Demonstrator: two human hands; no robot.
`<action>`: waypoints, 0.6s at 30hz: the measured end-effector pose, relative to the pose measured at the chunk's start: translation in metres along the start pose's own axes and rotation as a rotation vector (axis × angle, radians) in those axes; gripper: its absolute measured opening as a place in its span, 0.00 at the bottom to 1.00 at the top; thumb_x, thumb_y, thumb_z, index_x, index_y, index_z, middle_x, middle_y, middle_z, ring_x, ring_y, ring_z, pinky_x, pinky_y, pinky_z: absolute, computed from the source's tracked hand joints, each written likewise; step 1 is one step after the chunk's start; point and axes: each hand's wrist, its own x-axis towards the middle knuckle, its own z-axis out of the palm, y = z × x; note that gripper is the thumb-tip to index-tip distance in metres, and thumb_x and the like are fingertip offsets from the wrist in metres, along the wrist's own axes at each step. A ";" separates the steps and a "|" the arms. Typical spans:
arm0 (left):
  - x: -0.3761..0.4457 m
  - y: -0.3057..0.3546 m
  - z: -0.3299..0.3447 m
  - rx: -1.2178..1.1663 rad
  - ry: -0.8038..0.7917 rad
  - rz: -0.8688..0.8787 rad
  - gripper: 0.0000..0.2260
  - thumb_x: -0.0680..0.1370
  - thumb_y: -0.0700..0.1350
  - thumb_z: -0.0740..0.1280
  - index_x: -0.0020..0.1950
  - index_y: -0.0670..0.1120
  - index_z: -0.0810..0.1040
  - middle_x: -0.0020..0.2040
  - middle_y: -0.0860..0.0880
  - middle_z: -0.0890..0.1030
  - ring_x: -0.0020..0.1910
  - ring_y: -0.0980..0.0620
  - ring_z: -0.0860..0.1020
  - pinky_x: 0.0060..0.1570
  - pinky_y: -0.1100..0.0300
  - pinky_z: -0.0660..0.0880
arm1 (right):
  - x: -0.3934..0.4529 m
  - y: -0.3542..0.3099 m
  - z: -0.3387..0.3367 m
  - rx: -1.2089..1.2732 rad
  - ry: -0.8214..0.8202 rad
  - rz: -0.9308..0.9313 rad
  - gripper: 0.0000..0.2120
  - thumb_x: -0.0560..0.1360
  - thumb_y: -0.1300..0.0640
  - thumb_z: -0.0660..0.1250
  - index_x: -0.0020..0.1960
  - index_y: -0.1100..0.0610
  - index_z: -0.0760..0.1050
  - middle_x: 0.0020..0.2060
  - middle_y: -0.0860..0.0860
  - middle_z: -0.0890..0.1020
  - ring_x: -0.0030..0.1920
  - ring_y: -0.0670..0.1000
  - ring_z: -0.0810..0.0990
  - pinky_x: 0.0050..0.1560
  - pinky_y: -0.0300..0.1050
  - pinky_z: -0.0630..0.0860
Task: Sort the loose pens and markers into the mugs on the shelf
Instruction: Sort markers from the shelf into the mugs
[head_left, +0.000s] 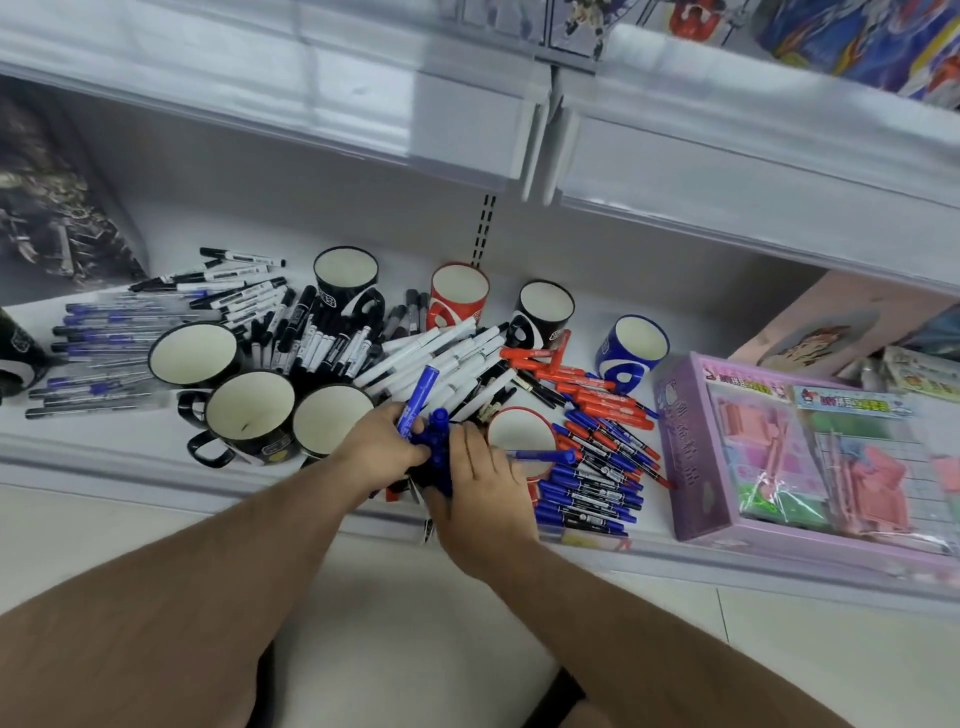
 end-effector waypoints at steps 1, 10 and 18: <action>0.001 0.001 0.000 0.014 0.008 0.002 0.09 0.72 0.36 0.71 0.47 0.45 0.75 0.37 0.47 0.78 0.33 0.50 0.75 0.34 0.57 0.74 | -0.004 -0.001 0.004 -0.061 0.013 -0.006 0.36 0.80 0.39 0.54 0.79 0.58 0.49 0.77 0.55 0.58 0.73 0.58 0.63 0.73 0.57 0.60; 0.001 0.020 -0.001 0.087 0.174 0.119 0.08 0.74 0.44 0.72 0.46 0.46 0.74 0.35 0.47 0.79 0.32 0.49 0.76 0.32 0.59 0.72 | 0.011 -0.001 -0.012 -0.085 -0.167 0.034 0.49 0.73 0.40 0.64 0.79 0.54 0.37 0.79 0.52 0.43 0.79 0.56 0.42 0.75 0.62 0.39; -0.007 0.075 0.029 0.042 0.127 0.274 0.08 0.76 0.47 0.68 0.41 0.47 0.72 0.31 0.48 0.73 0.29 0.50 0.70 0.33 0.57 0.67 | 0.002 0.066 -0.082 0.276 0.321 0.112 0.28 0.71 0.46 0.64 0.70 0.53 0.71 0.63 0.50 0.79 0.61 0.51 0.78 0.65 0.53 0.71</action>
